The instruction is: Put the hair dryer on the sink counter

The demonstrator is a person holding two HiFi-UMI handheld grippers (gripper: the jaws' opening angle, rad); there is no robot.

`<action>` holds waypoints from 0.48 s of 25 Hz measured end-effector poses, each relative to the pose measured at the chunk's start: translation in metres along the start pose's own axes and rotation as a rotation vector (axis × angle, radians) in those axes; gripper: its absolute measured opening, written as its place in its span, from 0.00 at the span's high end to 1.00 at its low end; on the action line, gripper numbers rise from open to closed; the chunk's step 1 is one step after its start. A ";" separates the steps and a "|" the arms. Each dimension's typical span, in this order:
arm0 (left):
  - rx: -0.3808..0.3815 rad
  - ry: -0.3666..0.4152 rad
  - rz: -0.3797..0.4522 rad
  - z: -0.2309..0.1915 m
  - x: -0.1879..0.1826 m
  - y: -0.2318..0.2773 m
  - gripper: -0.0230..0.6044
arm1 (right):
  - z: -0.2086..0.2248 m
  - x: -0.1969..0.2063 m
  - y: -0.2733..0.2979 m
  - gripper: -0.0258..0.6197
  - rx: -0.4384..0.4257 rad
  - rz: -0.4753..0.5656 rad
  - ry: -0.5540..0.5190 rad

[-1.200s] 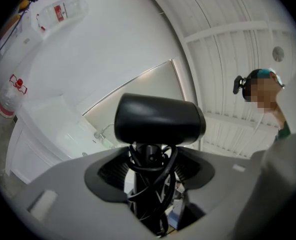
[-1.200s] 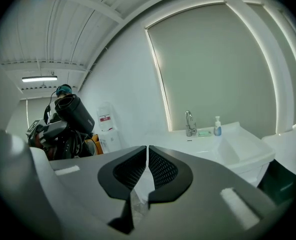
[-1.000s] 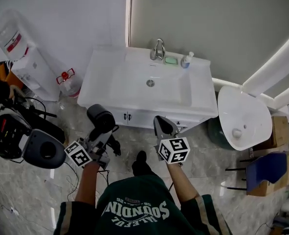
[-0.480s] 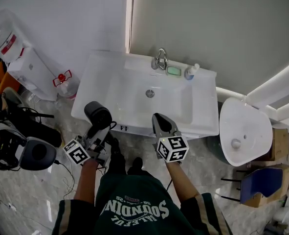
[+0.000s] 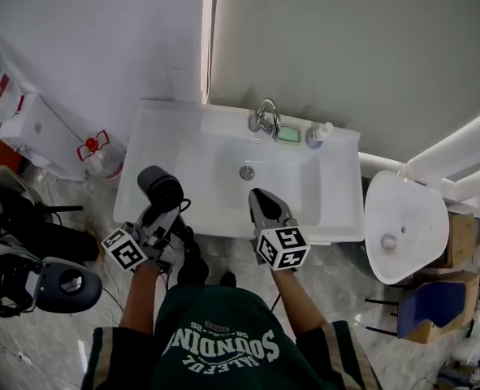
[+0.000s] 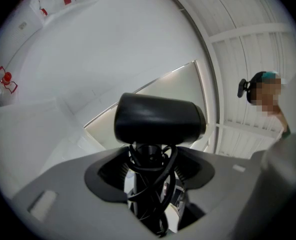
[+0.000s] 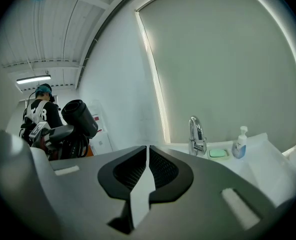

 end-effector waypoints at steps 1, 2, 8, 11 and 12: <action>-0.003 0.001 0.001 -0.005 -0.005 0.001 0.46 | 0.000 -0.003 0.006 0.95 -0.001 -0.001 -0.001; -0.006 0.002 0.001 -0.010 -0.010 0.002 0.46 | 0.000 -0.006 0.012 0.95 -0.003 -0.003 -0.001; -0.048 -0.007 -0.012 -0.041 -0.029 0.001 0.46 | -0.005 -0.013 0.043 0.95 -0.015 -0.028 -0.001; -0.082 -0.014 -0.031 -0.058 -0.032 -0.002 0.46 | -0.007 -0.014 0.057 0.95 -0.018 -0.045 0.002; -0.092 -0.018 -0.037 -0.064 -0.033 -0.004 0.46 | -0.008 -0.014 0.061 0.95 -0.018 -0.051 0.003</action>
Point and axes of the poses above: the fingertips, and each gripper's own axes: y forward along the fingers, z to its right, x out of its underside, the point moved 4 cm from there along -y, backward along the fingers, and after that the axes turned 14 degrees about -z, right-handed, at the moved point
